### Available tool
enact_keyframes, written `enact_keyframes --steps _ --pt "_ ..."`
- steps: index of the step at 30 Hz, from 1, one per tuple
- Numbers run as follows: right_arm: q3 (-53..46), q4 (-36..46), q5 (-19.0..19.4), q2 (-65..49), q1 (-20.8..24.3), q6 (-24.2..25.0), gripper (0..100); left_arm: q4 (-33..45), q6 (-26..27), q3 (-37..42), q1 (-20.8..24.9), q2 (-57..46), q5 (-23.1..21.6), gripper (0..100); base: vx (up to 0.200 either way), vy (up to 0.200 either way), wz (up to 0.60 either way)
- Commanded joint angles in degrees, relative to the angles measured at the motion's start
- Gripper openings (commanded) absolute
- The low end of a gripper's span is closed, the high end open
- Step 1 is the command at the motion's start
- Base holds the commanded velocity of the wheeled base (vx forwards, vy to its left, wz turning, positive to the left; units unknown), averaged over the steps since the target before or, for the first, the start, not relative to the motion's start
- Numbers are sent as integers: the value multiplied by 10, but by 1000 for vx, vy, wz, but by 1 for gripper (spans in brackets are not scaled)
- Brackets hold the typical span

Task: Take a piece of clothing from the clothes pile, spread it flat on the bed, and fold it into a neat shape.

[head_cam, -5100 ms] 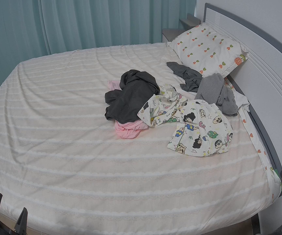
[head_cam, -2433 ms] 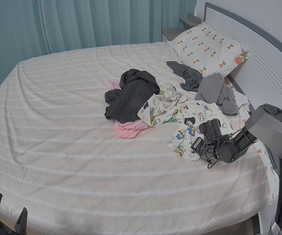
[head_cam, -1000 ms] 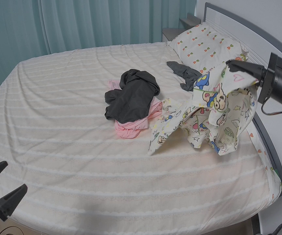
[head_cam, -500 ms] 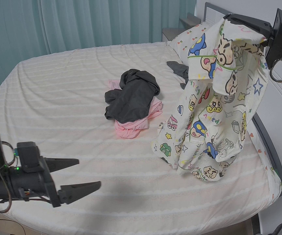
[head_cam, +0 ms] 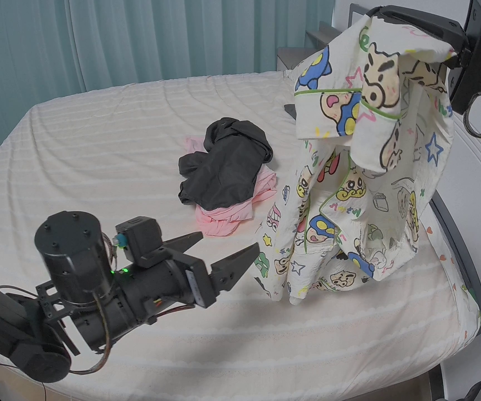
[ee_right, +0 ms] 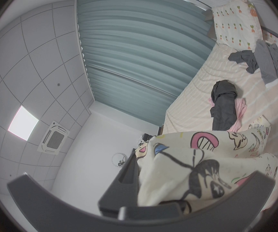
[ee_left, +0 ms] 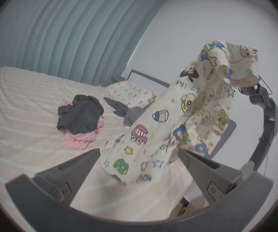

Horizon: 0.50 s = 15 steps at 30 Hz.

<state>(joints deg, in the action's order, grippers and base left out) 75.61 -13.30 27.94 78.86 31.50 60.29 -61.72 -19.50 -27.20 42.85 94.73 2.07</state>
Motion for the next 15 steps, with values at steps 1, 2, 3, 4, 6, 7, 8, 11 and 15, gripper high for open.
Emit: enact_keyframes --steps 1,2,3,4,6,7,8,11,15 --pt "1 5 0 -6 7 18 0 -40 -12 -41 32 85 32 100 0 0 0" --pt "2 5 0 -7 7 27 0 -49 -13 -54 36 88 40 100 0 0 0" --pt "2 5 0 -7 7 27 0 -49 -13 -54 36 88 40 100 0 0 0" --pt "2 4 1 -6 6 33 0 -54 -14 -66 43 88 46 100 0 0 0" --pt "2 4 1 -5 5 35 0 -57 -19 -75 52 87 47 100 0 0 0" --pt "2 4 1 -4 4 35 0 -58 -20 -78 56 87 47 100 0 0 0" --pt "2 4 1 -4 5 35 0 -58 -22 -81 59 87 48 100 0 0 0" --pt "2 4 2 -4 7 35 0 -58 -22 -102 59 97 61 100 0 0 0" --pt "2 4 2 -5 12 36 0 -58 -23 -159 59 127 100 100 0 0 0"
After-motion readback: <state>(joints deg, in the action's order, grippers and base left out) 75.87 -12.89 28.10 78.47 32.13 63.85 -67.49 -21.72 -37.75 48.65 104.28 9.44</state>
